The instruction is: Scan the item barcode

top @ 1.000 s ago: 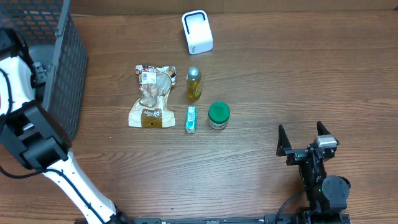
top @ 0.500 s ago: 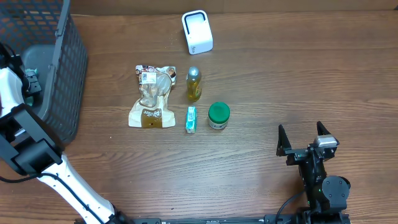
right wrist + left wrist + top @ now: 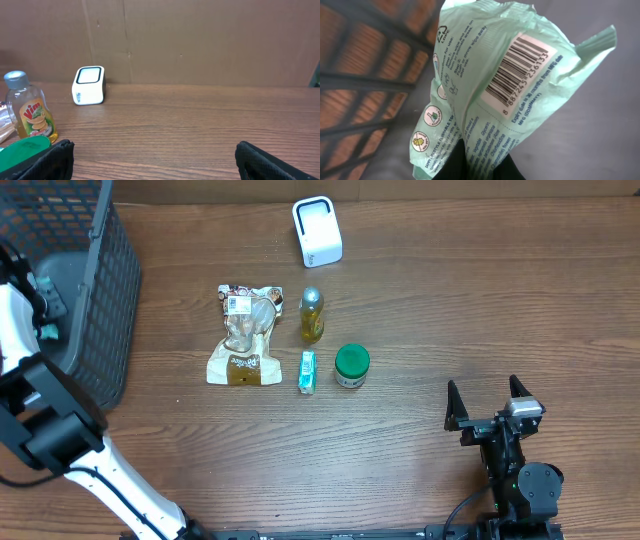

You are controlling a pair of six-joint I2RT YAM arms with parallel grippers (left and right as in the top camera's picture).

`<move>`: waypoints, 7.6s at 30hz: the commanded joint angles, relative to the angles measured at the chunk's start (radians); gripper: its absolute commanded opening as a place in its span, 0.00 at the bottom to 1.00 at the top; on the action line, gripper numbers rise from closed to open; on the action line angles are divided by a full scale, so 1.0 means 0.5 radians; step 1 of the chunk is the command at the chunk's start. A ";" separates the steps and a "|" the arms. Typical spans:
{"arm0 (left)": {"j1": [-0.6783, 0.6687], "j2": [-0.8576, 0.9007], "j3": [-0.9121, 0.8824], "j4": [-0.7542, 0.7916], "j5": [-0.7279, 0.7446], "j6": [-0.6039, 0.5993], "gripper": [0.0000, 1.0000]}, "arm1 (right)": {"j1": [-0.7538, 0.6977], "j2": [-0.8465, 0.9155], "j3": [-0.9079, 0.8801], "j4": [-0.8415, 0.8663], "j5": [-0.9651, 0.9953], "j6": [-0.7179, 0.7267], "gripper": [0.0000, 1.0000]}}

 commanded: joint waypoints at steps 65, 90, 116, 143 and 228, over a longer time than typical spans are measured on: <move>-1.609 -0.935 -0.444 -1.104 0.142 -0.871 0.04 | 0.010 -0.009 -0.021 0.005 0.005 -0.002 1.00; -1.799 -0.934 -1.273 -0.333 0.602 -1.170 0.04 | 0.010 -0.009 -0.021 0.005 0.005 -0.002 1.00; -1.609 -0.936 -1.204 -0.398 -0.393 -1.142 0.04 | 0.010 -0.009 -0.021 0.005 0.005 -0.002 1.00; -1.579 -0.574 -1.035 0.370 -0.097 -1.180 0.04 | 0.010 -0.009 -0.021 0.005 0.005 -0.002 1.00; -1.412 -0.928 -1.344 -0.332 -0.233 -1.067 0.04 | 0.010 -0.009 -0.021 0.005 0.005 -0.002 1.00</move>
